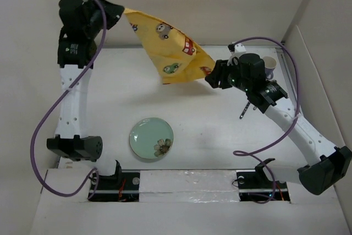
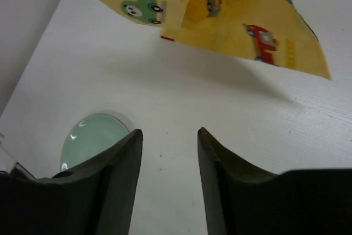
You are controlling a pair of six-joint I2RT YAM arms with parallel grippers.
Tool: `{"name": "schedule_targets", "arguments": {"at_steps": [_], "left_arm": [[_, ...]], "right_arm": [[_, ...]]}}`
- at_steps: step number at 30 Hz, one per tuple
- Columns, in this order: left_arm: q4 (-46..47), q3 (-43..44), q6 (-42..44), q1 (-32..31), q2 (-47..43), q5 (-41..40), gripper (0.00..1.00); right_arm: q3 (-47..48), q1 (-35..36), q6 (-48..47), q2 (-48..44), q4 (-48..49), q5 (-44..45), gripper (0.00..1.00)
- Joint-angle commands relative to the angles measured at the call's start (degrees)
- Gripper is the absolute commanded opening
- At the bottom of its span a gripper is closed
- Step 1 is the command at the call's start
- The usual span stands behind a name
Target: Set the dinner table for one person
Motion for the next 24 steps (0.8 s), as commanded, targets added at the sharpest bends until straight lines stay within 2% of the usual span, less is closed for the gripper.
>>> {"name": "schedule_targets", "arguments": {"at_steps": [1, 3, 7, 9, 11, 12, 13, 14, 15, 17, 19, 20, 21, 24], "left_arm": [[8.1, -9.4, -3.8, 7.2, -4.1, 8.4, 0.00], [8.1, -12.4, -2.9, 7.2, -3.9, 8.4, 0.00], [10.5, -20.6, -1.6, 8.9, -3.4, 12.1, 0.00], [12.2, -25.6, 0.1, 9.4, -2.9, 12.2, 0.00], [13.1, -28.6, 0.6, 9.9, -2.4, 12.2, 0.00], [15.4, -33.1, 0.3, 10.6, -2.5, 12.5, 0.00], [15.4, -33.1, 0.3, 10.6, -2.5, 12.5, 0.00], [16.3, -34.9, 0.3, 10.6, -2.9, 12.4, 0.00], [16.3, -35.3, 0.7, 10.6, -3.0, 12.1, 0.00], [14.8, -35.7, 2.2, 10.6, -3.4, 11.4, 0.00], [14.5, -36.7, 2.8, 10.6, -4.3, 10.5, 0.00], [14.4, -38.0, 3.2, 10.6, -5.3, 10.0, 0.00], [14.2, -38.5, 4.1, 10.6, -5.7, 9.0, 0.00], [13.9, -40.3, 5.3, 10.6, -7.4, 8.0, 0.00]], "right_arm": [[-0.2, -1.7, -0.1, -1.0, 1.4, 3.7, 0.58], [-1.4, -2.4, -0.1, -0.3, 1.5, 5.4, 0.67], [-3.7, -3.6, 1.4, 3.9, 2.4, 8.9, 0.68], [-6.3, -4.9, 3.2, 5.3, 4.1, 7.5, 0.68], [-8.1, -4.9, 3.3, 7.6, 6.0, 6.5, 0.63], [-10.3, -4.9, 3.5, 9.5, 6.5, 6.5, 0.34], [-10.4, -4.9, 3.5, 10.6, 6.6, 6.5, 0.33], [-10.8, -4.9, 3.9, 11.7, 6.2, 6.5, 0.24], [-11.5, -4.9, 4.4, 12.7, 5.8, 7.3, 0.08], [-11.9, -4.9, 5.2, 16.1, 5.2, 8.9, 0.03], [-11.4, -4.9, 5.4, 18.5, 4.1, 10.8, 0.09], [-11.1, -4.9, 5.6, 21.1, 3.4, 11.6, 0.19], [-10.7, -4.9, 5.8, 22.3, 2.4, 13.0, 0.39], [-9.1, -5.4, 7.0, 26.4, 1.2, 13.1, 0.47]]}}
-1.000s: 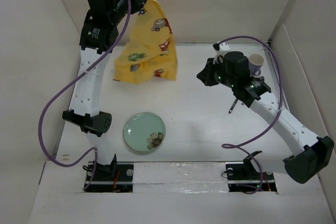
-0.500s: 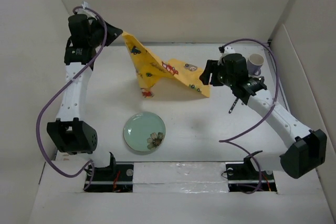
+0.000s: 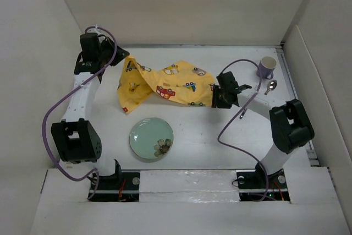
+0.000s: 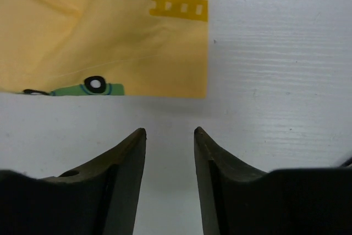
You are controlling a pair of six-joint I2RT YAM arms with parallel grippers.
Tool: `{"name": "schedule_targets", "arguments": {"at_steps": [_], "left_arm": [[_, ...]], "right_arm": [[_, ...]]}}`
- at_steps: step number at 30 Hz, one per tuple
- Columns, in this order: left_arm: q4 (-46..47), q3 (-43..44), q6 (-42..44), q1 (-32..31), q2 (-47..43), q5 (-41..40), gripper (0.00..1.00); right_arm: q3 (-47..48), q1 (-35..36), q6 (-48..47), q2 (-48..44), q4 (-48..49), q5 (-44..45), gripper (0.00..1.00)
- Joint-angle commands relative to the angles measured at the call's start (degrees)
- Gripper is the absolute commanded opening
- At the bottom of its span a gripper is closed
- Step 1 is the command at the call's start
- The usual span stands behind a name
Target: Set the dinner table for one person
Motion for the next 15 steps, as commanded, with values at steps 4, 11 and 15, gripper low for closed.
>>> {"name": "schedule_targets", "arguments": {"at_steps": [4, 11, 15], "left_arm": [[2.6, -2.5, 3.4, 0.2, -5.8, -1.2, 0.00], [5.5, -6.7, 3.0, 0.2, -8.0, 1.7, 0.00], [5.9, -7.8, 3.0, 0.2, -8.2, 2.2, 0.00]], "right_arm": [[4.7, -0.5, 3.6, 5.8, -2.4, 3.2, 0.49], [8.2, 0.6, 5.3, 10.6, -5.2, 6.6, 0.50], [9.8, 1.2, 7.1, 12.8, -6.4, 6.9, 0.52]]}}
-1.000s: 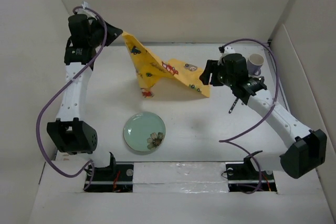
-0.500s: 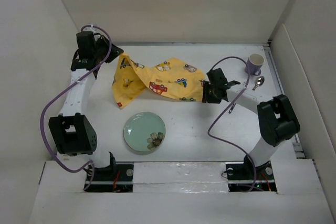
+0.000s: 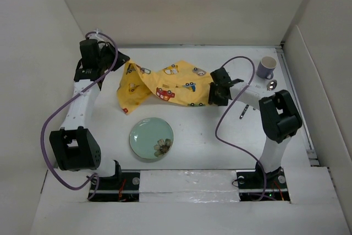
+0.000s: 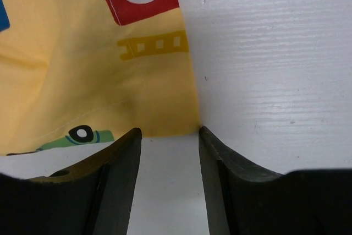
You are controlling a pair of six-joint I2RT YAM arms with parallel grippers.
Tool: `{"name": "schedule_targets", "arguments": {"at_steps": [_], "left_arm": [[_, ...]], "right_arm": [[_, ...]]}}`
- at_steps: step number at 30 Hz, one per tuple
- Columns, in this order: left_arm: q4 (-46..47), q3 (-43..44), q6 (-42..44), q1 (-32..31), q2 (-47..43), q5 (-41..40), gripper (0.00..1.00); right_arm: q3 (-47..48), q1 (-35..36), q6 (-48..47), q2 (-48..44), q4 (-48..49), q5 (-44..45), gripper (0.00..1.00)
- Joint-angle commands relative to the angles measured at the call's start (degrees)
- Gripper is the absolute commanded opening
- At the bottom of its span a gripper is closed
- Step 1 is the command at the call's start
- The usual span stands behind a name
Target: Set the dinner table for one person
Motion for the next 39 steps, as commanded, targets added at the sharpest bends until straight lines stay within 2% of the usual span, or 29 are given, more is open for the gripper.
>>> {"name": "schedule_targets", "arguments": {"at_steps": [1, 3, 6, 7, 11, 14, 17, 19, 20, 23, 26, 28, 30, 33, 34, 36, 37, 38, 39], "left_arm": [[3.6, -1.0, 0.8, 0.2, -2.6, 1.6, 0.00], [4.2, -1.0, 0.7, 0.2, -2.6, 2.0, 0.00], [5.3, -0.3, -0.4, 0.2, -2.3, 3.5, 0.00], [5.5, -0.1, -0.6, 0.2, -2.3, 3.6, 0.00], [5.2, 1.0, -0.4, 0.2, -2.0, 3.6, 0.00], [6.1, 1.5, -0.8, 0.2, -1.6, 3.6, 0.00], [7.7, 4.6, -2.5, 0.2, -0.7, 4.4, 0.00], [7.7, 10.1, -3.5, 0.2, 0.8, 5.0, 0.00], [7.7, 10.1, -3.8, 0.2, 0.8, 5.2, 0.00], [7.9, 14.5, -5.6, 0.7, 1.5, 6.0, 0.00], [11.2, 17.8, -9.2, 0.7, 3.2, 7.4, 0.00], [13.1, 21.1, -11.3, 0.7, 6.5, 8.1, 0.00], [14.5, 24.5, -14.1, 0.7, 11.7, 8.7, 0.00], [14.2, 37.3, -18.5, 0.7, 20.1, 9.3, 0.00], [14.1, 40.2, -19.9, 0.7, 22.2, 9.3, 0.00], [16.9, 46.2, -25.4, 1.3, 26.5, 10.6, 0.00], [18.8, 47.0, -27.5, 1.8, 26.9, 11.6, 0.00], [21.1, 47.3, -29.4, 1.8, 27.1, 12.1, 0.00], [25.1, 47.3, -30.8, 1.8, 26.7, 12.4, 0.00]], "right_arm": [[1.8, 0.7, 2.4, 3.3, -2.6, 1.7, 0.51], [1.9, 0.1, 3.1, 4.2, -2.8, 1.2, 0.47], [1.1, 0.1, 4.9, 5.5, -2.1, 0.9, 0.27], [0.8, 0.1, 5.5, 5.3, -1.8, 1.2, 0.17], [0.2, 0.1, 6.7, 1.6, -0.4, 4.2, 0.00], [1.5, 0.8, 5.5, -2.0, -1.7, 8.5, 0.00], [3.4, 2.0, 2.4, -10.5, -3.2, 11.3, 0.00], [5.9, 2.0, -1.3, -20.4, -5.3, 12.3, 0.00], [5.9, 2.0, -1.3, -20.4, -5.9, 12.5, 0.00], [9.8, 2.0, -5.5, -28.6, -8.2, 13.7, 0.00], [14.3, -0.4, -8.2, -32.4, -8.6, 10.8, 0.00], [19.1, -3.0, -10.0, -30.8, -8.4, 8.6, 0.00], [23.4, -4.5, -11.9, -25.4, -7.7, 7.2, 0.00], [36.8, -7.8, -13.4, -14.4, -7.5, 3.0, 0.00], [46.4, -9.2, -13.5, -11.4, -9.1, 2.0, 0.00], [57.9, -10.6, -13.3, -2.5, -11.9, -1.3, 0.00], [63.4, -10.6, -13.1, 0.0, -15.0, -2.2, 0.00], [74.0, -11.4, -12.8, 2.0, -16.4, -4.2, 0.00], [78.0, -11.9, -12.6, 4.8, -17.6, -4.7, 0.00]]}}
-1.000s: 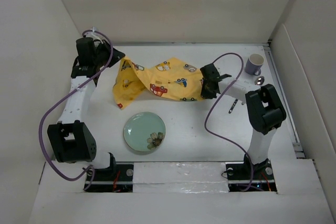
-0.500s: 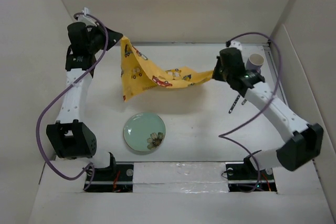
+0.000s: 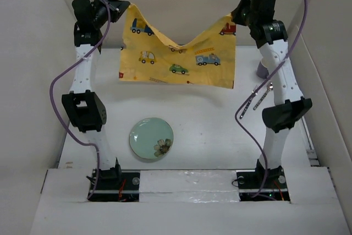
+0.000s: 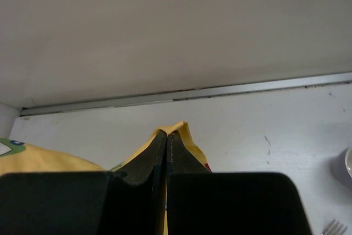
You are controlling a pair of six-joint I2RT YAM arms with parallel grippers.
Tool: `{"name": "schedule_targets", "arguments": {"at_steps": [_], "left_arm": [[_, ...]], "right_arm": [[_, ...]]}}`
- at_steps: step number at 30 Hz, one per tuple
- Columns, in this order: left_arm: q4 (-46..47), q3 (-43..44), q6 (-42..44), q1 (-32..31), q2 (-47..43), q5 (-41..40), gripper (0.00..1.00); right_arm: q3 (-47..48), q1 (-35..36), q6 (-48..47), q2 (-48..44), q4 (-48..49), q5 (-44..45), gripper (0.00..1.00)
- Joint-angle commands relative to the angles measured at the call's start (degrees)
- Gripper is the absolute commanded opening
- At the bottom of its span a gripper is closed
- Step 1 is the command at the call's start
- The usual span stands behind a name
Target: Set the dinner table for one person
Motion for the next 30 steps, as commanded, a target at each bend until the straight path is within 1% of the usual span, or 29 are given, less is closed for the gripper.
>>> {"name": "schedule_targets", "arguments": {"at_steps": [1, 2, 3, 4, 5, 6, 8, 9, 10, 11, 12, 13, 14, 15, 16, 19, 20, 24, 25, 30], "left_arm": [[11.3, 3.8, -9.2, 1.5, -2.5, 3.2, 0.00], [12.7, 1.1, -9.2, 2.1, -4.1, 4.2, 0.00], [12.7, 1.1, -9.3, 2.1, -4.1, 4.2, 0.00], [13.7, -1.3, -9.3, 3.0, -5.2, 5.2, 0.00], [16.2, -4.3, -9.3, 3.8, -7.9, 5.6, 0.00], [17.8, -12.1, -9.0, 4.4, -9.5, 6.0, 0.00], [20.1, -21.1, -6.9, 5.5, -14.7, 7.1, 0.00], [20.5, -30.1, -5.9, 6.8, -16.4, 7.1, 0.00], [21.4, -34.6, -5.1, 7.4, -18.0, 7.6, 0.00], [23.1, -39.2, -3.4, 7.9, -20.4, 8.3, 0.00], [22.6, -46.7, -2.1, 8.7, -21.3, 8.7, 0.00], [21.8, -49.8, -0.3, 8.7, -22.0, 8.7, 0.00], [19.8, -52.8, 3.8, 8.7, -22.7, 8.5, 0.00], [18.3, -57.3, 5.8, 9.2, -22.7, 8.3, 0.00], [17.2, -59.1, 7.5, 9.2, -22.5, 7.8, 0.00], [14.8, -64.8, 12.3, 9.2, -21.3, 6.8, 0.00], [13.7, -65.7, 13.4, 9.2, -20.4, 6.7, 0.00], [8.6, -69.8, 19.8, 9.2, -20.1, 3.8, 0.00], [6.0, -71.1, 21.5, 9.2, -21.0, 1.7, 0.00], [3.0, -74.3, 23.5, 9.2, -22.9, -0.8, 0.00]], "right_arm": [[15.8, -1.3, -1.0, 2.8, -5.0, -5.7, 0.00], [13.3, -1.3, -0.9, -1.0, -3.0, -6.5, 0.00], [13.2, -1.3, -0.9, -1.1, -2.9, -6.6, 0.00], [9.2, -1.3, -0.9, -3.4, 0.5, -6.9, 0.00], [-0.5, -1.3, -1.0, -5.9, 2.1, -7.6, 0.00], [-5.8, -1.3, -1.0, -10.9, 3.9, -7.8, 0.00], [-16.9, -1.3, -1.0, -15.6, 8.1, -8.4, 0.00], [-28.4, -1.8, -1.0, -17.9, 9.4, -8.6, 0.00], [-34.2, -1.8, -0.9, -21.5, 12.4, -8.7, 0.00], [-39.4, -1.8, -0.5, -23.1, 13.7, -9.2, 0.00], [-48.3, -2.5, -0.1, -24.2, 14.7, -9.1, 0.00], [-52.0, -3.0, 0.3, -25.6, 16.6, -11.8, 0.00], [-55.5, -3.0, 0.8, -25.8, 17.5, -12.5, 0.00], [-61.1, -3.7, 1.3, -25.6, 19.0, -13.3, 0.00], [-63.1, -3.7, 1.7, -25.1, 19.4, -15.1, 0.00], [-67.3, -4.7, 1.9, -21.3, 19.6, -15.1, 0.00], [-67.7, -4.7, 1.9, -19.0, 19.4, -15.4, 0.00], [-68.9, -5.3, 1.9, -15.2, 18.4, -15.5, 0.00], [-70.1, -5.8, 2.1, -15.1, 18.3, -15.8, 0.00], [-73.2, -6.9, 2.2, -17.0, 17.6, -15.3, 0.00]]}}
